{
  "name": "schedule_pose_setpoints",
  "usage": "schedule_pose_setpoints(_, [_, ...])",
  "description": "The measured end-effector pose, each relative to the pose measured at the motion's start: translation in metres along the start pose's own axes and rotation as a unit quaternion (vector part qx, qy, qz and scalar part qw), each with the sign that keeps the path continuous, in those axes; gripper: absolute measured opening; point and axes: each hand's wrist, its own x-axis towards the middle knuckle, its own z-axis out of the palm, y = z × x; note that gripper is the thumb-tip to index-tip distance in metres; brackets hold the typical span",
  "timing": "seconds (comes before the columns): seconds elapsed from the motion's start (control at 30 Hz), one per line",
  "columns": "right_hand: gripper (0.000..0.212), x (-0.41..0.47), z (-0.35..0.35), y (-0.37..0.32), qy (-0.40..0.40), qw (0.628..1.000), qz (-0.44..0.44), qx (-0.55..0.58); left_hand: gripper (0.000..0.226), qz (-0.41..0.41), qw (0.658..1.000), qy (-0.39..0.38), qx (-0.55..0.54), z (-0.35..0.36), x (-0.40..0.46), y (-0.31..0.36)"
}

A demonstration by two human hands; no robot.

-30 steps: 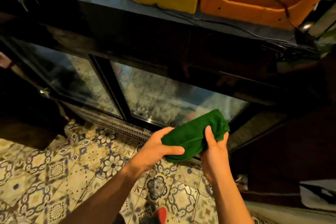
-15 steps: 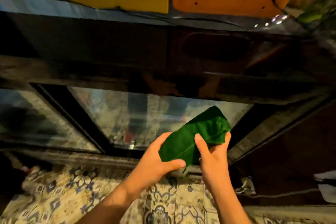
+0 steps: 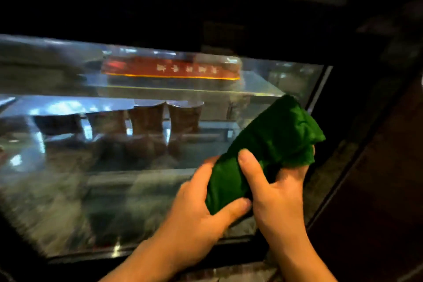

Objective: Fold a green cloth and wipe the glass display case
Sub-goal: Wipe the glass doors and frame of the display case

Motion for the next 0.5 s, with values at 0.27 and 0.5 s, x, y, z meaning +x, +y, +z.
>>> schedule_pose_setpoints(0.27, [0.071,0.0,-0.013,0.008,-0.011,0.987,-0.116,0.11,0.061,0.182,0.967,0.049,0.169,0.005,-0.011,-0.007])
schedule_pose_setpoints(0.5, [0.054,0.025,-0.034,-0.027,-0.056,0.97,-0.232,0.045,0.043,0.325,0.832,0.273,0.357,-0.069,0.008,0.018])
